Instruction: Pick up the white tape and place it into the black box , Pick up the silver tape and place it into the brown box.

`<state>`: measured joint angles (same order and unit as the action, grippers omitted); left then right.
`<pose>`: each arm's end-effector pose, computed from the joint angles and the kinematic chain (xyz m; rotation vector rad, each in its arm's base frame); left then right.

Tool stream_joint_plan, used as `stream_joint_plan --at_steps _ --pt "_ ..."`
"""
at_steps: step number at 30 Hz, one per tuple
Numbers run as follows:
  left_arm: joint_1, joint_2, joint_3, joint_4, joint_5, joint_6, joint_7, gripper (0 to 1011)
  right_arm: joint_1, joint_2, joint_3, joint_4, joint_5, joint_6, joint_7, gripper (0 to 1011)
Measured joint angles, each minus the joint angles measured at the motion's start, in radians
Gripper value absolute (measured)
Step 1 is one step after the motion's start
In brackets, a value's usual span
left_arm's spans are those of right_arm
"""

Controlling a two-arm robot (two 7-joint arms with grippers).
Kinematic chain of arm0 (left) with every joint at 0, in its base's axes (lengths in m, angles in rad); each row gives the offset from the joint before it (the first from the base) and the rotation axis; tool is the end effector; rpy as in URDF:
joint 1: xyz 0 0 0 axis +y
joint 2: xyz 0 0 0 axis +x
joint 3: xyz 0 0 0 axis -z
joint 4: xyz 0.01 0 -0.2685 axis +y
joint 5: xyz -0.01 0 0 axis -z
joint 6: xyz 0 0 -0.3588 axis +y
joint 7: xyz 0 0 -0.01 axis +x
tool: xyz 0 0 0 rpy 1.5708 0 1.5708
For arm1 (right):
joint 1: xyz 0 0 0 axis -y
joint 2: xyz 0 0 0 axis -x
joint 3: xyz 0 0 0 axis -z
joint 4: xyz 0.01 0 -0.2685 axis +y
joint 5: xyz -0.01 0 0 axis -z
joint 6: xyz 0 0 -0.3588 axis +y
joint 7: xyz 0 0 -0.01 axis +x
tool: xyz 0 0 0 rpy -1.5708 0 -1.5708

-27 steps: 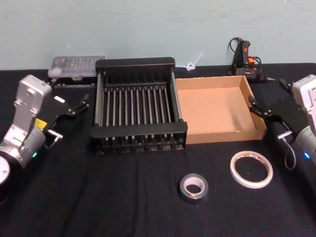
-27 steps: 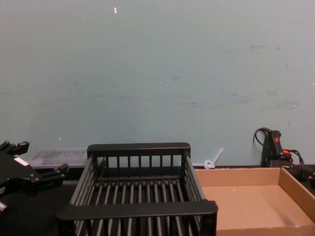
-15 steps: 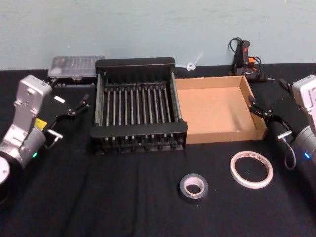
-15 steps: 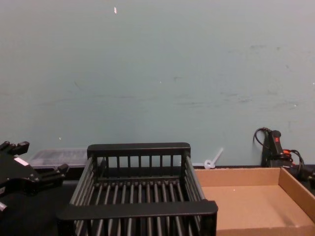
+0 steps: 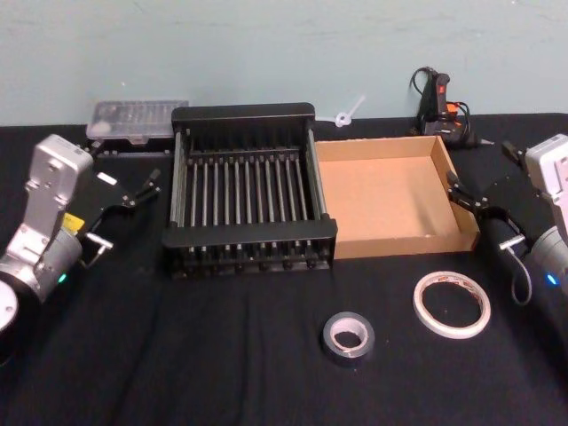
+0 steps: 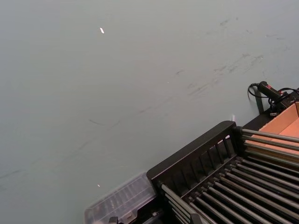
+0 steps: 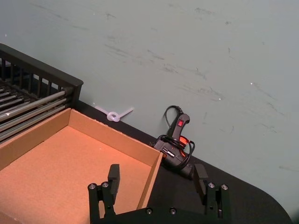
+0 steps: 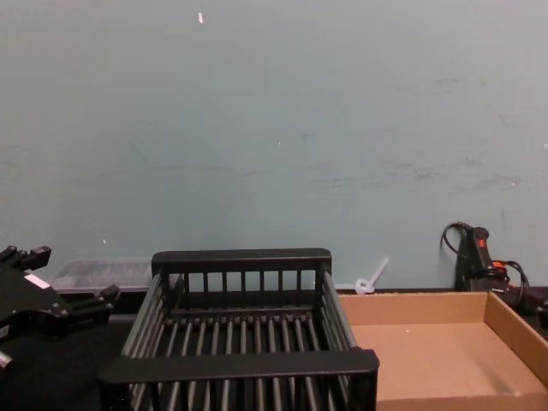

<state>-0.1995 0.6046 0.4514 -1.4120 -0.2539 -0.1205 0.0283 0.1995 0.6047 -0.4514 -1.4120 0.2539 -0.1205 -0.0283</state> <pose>0.4018 0.0572 -0.2945 0.3044 -0.2850 1.2480 0.4018 -0.0572 -0.2945 -0.3045 -0.2850 -1.2480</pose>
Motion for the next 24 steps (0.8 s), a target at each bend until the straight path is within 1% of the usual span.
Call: stream_joint_plan --at_steps 9,13,18,22,24 --pt "0.0 0.0 0.0 0.0 0.0 0.0 0.0 1001 0.0 0.0 0.0 0.0 0.0 0.0 0.0 1002" --pt "0.0 0.0 0.0 0.0 0.0 0.0 0.0 1001 -0.002 -0.004 0.015 -0.002 0.006 0.005 0.014 1002" --pt "0.0 0.0 0.0 0.0 0.0 0.0 0.0 1001 -0.011 -0.002 0.039 -0.025 0.026 0.028 0.045 1002" --pt "0.0 0.0 0.0 0.0 0.0 0.0 0.0 1001 -0.023 0.006 0.057 -0.054 0.047 0.055 0.073 1002" --pt "0.0 0.0 0.0 0.0 0.0 0.0 0.0 1001 -0.034 0.017 0.07 -0.079 0.063 0.081 0.094 1002"
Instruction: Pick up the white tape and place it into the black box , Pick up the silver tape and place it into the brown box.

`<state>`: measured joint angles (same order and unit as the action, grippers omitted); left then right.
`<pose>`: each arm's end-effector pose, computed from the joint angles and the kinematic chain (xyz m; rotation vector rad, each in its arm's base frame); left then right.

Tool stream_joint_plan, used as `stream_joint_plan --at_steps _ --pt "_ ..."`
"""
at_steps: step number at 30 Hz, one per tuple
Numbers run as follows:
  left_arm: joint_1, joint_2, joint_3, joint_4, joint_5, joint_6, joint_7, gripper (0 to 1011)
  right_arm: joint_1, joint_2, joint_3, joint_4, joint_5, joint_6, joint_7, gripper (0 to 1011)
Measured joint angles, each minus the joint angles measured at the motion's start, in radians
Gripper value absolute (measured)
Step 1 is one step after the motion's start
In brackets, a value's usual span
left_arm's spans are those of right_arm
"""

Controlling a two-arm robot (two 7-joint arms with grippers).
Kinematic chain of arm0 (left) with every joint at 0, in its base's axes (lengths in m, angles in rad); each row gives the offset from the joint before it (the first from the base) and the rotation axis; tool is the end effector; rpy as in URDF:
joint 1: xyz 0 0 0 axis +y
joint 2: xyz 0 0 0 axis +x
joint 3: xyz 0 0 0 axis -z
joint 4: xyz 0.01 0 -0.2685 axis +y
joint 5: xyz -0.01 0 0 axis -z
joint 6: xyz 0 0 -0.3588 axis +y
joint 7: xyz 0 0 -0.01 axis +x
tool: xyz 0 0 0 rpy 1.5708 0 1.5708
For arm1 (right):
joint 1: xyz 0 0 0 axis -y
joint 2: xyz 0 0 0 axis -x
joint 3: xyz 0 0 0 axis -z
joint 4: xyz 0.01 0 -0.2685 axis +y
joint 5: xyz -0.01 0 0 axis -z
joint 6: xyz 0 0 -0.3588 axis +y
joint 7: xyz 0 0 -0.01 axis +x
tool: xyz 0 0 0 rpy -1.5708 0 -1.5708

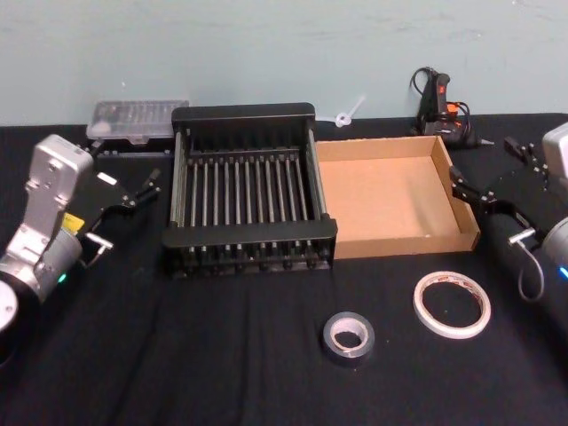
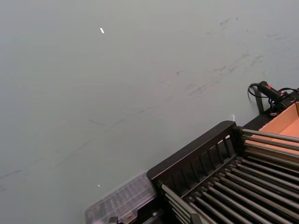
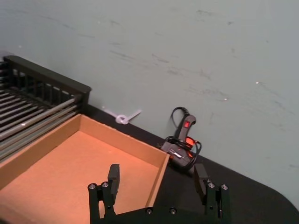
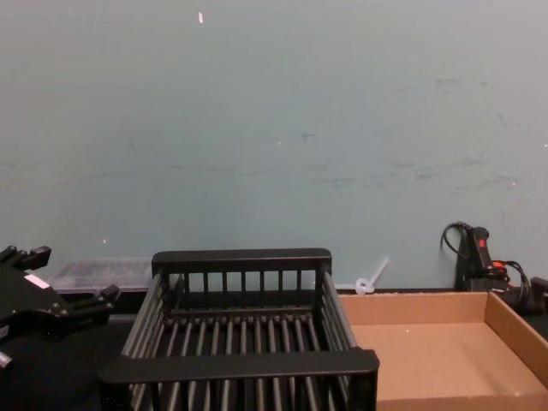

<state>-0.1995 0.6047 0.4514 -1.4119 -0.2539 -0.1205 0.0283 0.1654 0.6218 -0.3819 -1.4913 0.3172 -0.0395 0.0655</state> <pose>0.4018 0.0573 -0.2945 0.3046 -0.2850 1.2480 0.3996 -0.0650 -0.2695 -0.2888 -0.2093 -1.2056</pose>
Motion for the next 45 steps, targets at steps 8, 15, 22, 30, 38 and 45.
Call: stream_joint_plan --at_steps 8,15,22,30,38,45 --pt "0.0 0.0 0.0 0.0 0.0 0.0 0.0 1002 -0.045 0.06 0.051 -0.104 0.079 0.139 0.091 1002" --pt "0.0 0.0 0.0 0.0 0.0 0.0 0.0 1001 -0.067 0.098 0.078 -0.153 0.115 0.247 0.147 1002" --pt "0.0 0.0 0.0 0.0 0.0 0.0 0.0 1001 -0.081 0.114 0.082 -0.165 0.127 0.327 0.194 1002" --pt "0.0 0.0 0.0 0.0 0.0 0.0 0.0 1001 -0.083 0.106 0.068 -0.146 0.128 0.402 0.239 1002" --pt "0.0 0.0 0.0 0.0 0.0 0.0 0.0 1001 -0.074 0.089 0.055 -0.119 0.125 0.442 0.279 1002" --pt "0.0 0.0 0.0 0.0 0.0 0.0 0.0 1001 -0.065 0.077 0.052 -0.098 0.116 0.478 0.308 1002"
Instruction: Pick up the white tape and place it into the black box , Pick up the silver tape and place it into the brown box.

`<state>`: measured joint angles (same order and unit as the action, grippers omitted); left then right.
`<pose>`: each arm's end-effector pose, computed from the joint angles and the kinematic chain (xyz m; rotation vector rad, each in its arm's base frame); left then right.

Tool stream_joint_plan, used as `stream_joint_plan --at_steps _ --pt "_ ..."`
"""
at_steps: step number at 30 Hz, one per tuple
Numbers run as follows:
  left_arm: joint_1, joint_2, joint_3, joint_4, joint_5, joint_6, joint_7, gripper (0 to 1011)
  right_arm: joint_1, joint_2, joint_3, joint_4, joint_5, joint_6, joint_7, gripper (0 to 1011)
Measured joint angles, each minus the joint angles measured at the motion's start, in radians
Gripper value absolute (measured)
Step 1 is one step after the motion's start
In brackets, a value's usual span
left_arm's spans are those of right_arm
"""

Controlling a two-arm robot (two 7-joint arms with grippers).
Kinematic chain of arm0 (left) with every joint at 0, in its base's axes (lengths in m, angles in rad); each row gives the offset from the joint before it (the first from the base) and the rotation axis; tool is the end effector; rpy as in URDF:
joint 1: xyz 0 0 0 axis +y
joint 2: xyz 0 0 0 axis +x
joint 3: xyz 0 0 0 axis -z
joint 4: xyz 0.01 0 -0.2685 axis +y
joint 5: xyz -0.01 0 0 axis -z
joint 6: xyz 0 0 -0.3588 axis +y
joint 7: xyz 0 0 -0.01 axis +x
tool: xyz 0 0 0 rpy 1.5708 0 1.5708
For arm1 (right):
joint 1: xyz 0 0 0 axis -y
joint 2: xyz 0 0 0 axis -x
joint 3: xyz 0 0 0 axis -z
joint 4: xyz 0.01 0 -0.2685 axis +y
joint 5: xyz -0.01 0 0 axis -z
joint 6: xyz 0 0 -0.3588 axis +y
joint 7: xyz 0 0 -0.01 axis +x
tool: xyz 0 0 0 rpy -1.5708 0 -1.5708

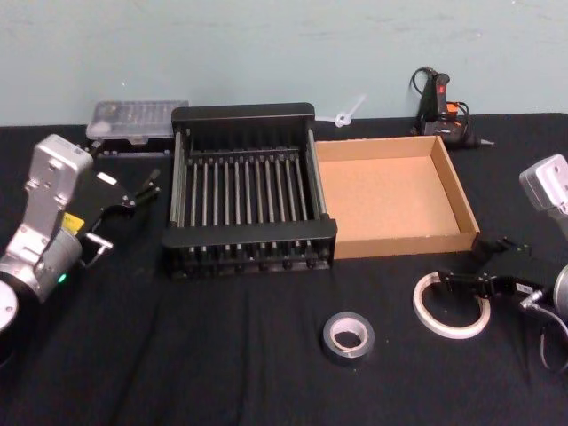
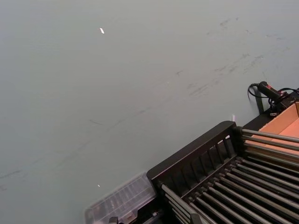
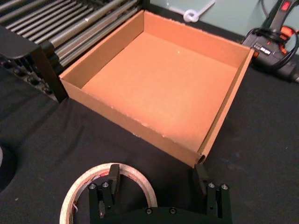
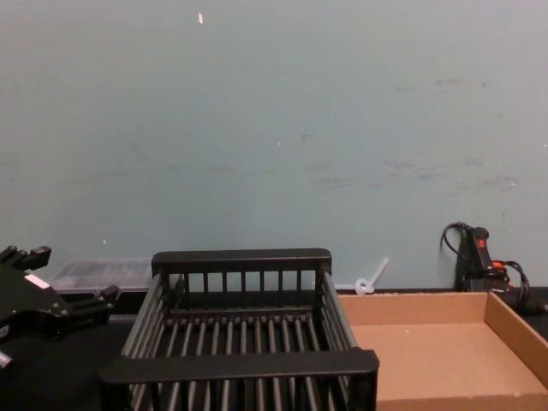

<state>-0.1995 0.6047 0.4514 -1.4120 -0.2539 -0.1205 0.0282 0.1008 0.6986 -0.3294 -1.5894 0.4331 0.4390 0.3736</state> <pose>0.4018 0.0572 -0.2945 0.3045 -0.2850 1.2479 0.3846 -0.0823 -0.2533 -0.5734 0.2314 -0.9499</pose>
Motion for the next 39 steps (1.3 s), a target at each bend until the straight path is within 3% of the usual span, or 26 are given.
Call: stream_joint_plan --at_steps 10,39 --pt "0.0 0.0 0.0 0.0 0.0 0.0 0.0 1001 0.002 -0.002 0.0 0.009 -0.003 0.034 0.025 1002" --pt "0.0 0.0 0.0 0.0 0.0 0.0 0.0 1001 0.003 0.001 -0.006 0.026 -0.013 0.049 0.05 1002"
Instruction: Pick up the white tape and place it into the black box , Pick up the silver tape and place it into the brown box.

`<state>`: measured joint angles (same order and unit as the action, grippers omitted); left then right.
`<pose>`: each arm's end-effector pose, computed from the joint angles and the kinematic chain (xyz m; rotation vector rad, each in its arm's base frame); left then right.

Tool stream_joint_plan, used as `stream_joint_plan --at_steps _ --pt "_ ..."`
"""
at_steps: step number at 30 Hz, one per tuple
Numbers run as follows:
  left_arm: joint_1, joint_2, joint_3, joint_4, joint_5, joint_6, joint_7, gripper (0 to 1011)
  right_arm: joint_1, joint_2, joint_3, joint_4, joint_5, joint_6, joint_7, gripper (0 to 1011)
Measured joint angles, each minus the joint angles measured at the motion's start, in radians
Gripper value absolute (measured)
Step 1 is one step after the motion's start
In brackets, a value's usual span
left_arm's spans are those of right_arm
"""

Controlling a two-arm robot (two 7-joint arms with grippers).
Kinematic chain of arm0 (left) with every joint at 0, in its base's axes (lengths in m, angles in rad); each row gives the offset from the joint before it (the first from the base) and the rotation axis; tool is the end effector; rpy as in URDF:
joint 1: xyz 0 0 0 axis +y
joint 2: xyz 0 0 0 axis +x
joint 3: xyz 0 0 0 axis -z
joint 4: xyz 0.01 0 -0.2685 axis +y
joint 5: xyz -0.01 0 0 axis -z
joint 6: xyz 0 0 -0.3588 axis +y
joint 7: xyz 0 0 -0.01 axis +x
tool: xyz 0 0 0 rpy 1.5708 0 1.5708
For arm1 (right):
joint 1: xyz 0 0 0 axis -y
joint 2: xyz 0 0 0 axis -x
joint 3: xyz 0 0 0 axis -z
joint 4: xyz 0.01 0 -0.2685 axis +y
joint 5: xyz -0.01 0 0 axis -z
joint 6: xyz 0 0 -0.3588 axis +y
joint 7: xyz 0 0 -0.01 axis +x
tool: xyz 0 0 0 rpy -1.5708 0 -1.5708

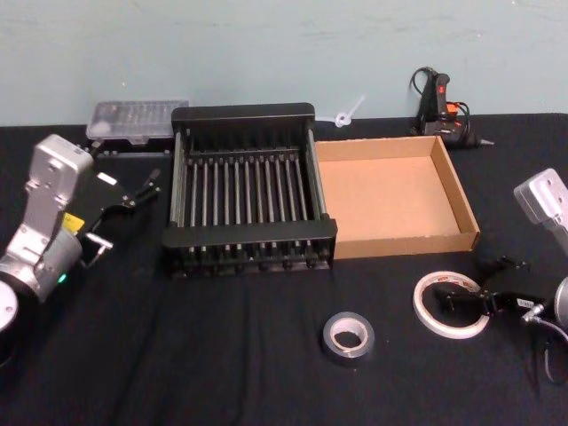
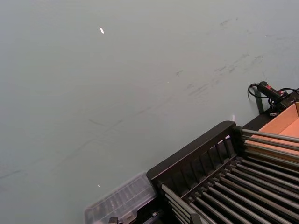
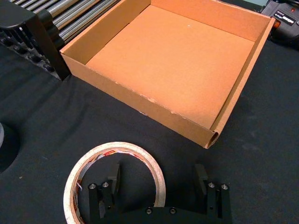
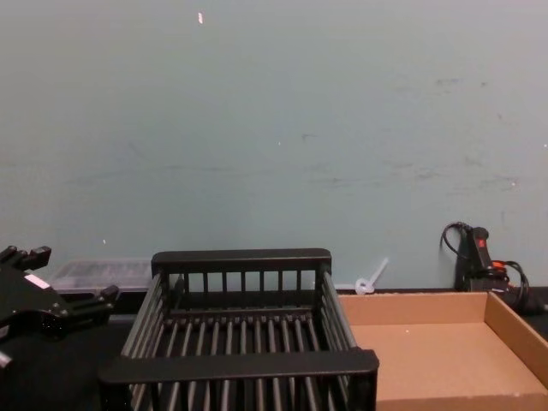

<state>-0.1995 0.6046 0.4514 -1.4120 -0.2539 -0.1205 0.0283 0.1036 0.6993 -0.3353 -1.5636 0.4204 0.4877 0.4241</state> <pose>0.4018 0.0572 -0.2945 0.3044 -0.2850 1.2480 0.3849 -0.0873 -0.2611 -0.6226 0.2930 -0.9128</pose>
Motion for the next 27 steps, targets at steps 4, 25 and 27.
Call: stream_joint_plan --at_steps 4,25,27 --pt "0.0 0.0 0.0 0.0 0.0 0.0 0.0 1001 -0.001 -0.001 0.0 0.0 -0.001 -0.001 -0.002 1002" --pt "0.0 0.0 0.0 0.0 0.0 0.0 0.0 1001 0.0 0.0 0.001 -0.001 -0.001 -0.002 -0.003 1002" --pt "0.0 0.0 0.0 0.0 0.0 0.0 0.0 1001 0.0 0.0 0.001 -0.001 -0.001 -0.002 -0.003 1002"
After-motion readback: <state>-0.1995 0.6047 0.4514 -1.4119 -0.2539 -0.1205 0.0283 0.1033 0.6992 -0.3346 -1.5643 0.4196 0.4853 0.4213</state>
